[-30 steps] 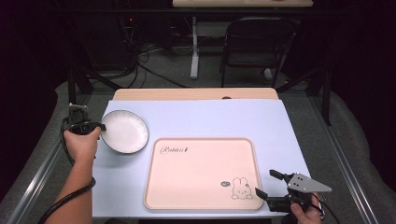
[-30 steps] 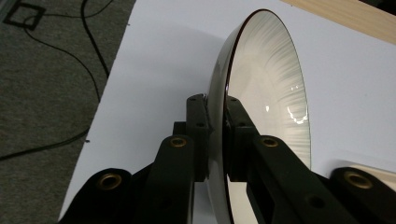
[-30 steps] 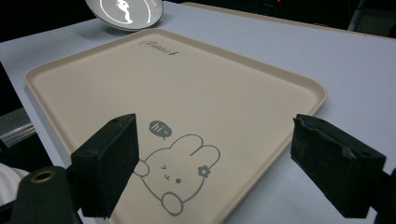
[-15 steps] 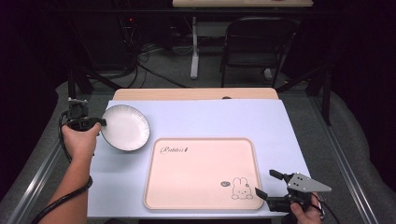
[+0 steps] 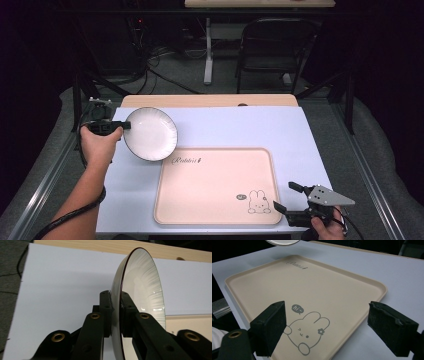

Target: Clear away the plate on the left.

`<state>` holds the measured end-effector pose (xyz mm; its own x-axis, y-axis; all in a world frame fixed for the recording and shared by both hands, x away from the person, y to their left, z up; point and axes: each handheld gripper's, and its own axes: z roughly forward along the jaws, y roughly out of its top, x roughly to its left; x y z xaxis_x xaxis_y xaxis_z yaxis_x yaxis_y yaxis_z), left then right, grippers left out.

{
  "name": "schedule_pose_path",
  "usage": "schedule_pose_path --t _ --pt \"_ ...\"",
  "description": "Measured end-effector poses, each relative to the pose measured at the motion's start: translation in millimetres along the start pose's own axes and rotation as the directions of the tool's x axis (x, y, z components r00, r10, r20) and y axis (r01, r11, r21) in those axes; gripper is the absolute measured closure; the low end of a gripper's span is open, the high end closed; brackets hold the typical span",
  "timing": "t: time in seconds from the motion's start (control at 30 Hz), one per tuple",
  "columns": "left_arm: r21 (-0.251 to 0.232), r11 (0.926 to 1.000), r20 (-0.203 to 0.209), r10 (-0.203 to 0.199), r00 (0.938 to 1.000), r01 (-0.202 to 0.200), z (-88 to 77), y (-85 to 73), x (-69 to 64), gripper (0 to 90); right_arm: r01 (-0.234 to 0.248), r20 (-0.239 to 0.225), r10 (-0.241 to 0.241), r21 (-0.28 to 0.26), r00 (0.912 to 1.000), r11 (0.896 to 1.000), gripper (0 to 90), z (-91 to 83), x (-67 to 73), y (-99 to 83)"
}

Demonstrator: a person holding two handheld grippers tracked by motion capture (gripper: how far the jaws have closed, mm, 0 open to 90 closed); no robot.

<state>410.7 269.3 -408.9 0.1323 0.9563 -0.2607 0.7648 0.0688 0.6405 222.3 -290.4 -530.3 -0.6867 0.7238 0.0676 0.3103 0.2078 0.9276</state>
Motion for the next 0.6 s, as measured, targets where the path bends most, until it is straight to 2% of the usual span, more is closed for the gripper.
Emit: schedule_pose_path --t 0.2,0.33,0.37,0.6 --pt "0.018 0.998 0.065 0.06 0.9961 -0.061 3.3 -0.9 -27.6 82.9 0.001 -0.001 -0.001 -0.003 1.0 1.0 14.8 0.2 0.0 0.1" --pt "0.029 0.9962 0.09 0.079 0.9928 -0.082 4.7 -2.4 -36.9 82.9 0.0 -0.001 0.0 -0.003 1.0 1.0 14.9 0.4 -0.3 0.0" --pt "0.035 0.9947 0.104 0.093 0.9902 -0.097 5.5 -3.8 -43.9 82.9 0.0 -0.001 0.0 -0.003 1.0 1.0 14.9 0.3 -0.4 0.0" --pt "0.051 0.9871 0.151 0.143 0.9782 -0.152 8.4 -11.6 -66.9 82.6 0.003 -0.001 -0.003 -0.003 1.0 1.0 14.9 -0.1 0.0 0.1"
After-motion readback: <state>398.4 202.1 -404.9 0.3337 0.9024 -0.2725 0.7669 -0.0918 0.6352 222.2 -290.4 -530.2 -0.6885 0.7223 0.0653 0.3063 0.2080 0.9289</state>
